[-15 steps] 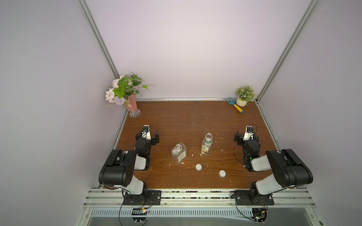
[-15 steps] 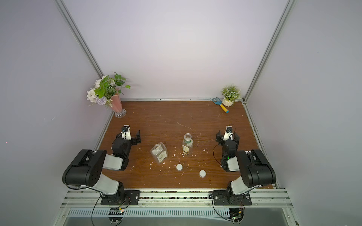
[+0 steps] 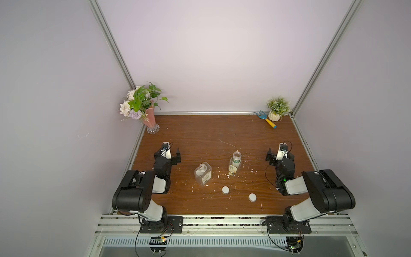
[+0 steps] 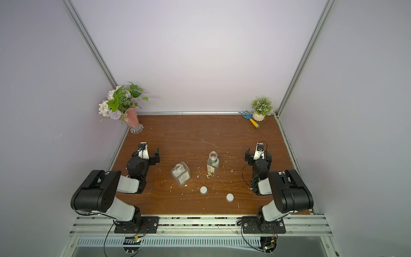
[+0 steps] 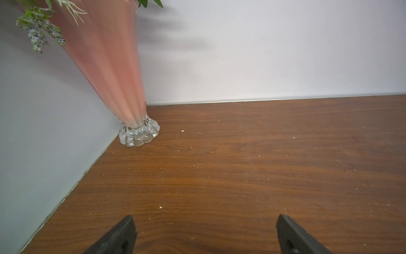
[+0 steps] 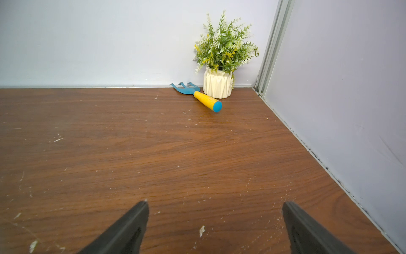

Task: Screw on the bottle caps
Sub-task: Pick up the bottle cap from the center of the board.

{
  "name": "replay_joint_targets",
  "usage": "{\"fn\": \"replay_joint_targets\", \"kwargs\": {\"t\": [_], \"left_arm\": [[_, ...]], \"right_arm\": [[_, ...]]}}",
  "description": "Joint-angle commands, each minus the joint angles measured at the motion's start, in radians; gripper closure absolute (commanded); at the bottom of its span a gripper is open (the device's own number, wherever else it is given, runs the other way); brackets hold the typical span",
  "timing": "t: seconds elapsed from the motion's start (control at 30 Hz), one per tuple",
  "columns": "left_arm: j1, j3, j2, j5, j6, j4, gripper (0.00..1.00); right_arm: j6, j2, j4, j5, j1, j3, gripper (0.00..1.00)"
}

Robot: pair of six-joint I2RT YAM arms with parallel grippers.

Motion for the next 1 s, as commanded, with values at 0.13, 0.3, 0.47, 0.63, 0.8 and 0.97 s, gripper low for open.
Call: {"fn": "replay_joint_targets", "kwargs": {"t": [0.13,0.3,0.47,0.63,0.8,0.97], "left_arm": [[0.005,0.019,-0.038,-0.042,-0.018,-0.008,0.00],[-0.011,0.069,-0.160,-0.109,-0.023,-0.192,0.00],[-0.037,0.146,-0.302,-0.296,-0.084,-0.375,0.00],[-0.045,0.291,-0.479,-0.400,-0.237,-0.676,0.00],[-0.047,0.482,-0.621,-0.254,-0.340,-1.085,0.00],[-0.057,0.537,-0.780,-0.063,-0.320,-1.289,0.00]], "right_arm": [[0.015,-0.016,0.029,-0.010,-0.008,0.013,0.00],[-0.005,-0.109,-0.073,0.066,0.025,0.032,0.00],[0.186,-0.321,-0.513,0.160,0.033,0.178,0.00],[0.397,-0.416,-0.967,0.040,0.032,0.392,0.00],[0.433,-0.506,-1.192,-0.127,0.033,0.497,0.00],[0.442,-0.590,-1.296,-0.302,0.043,0.501,0.00]]}}
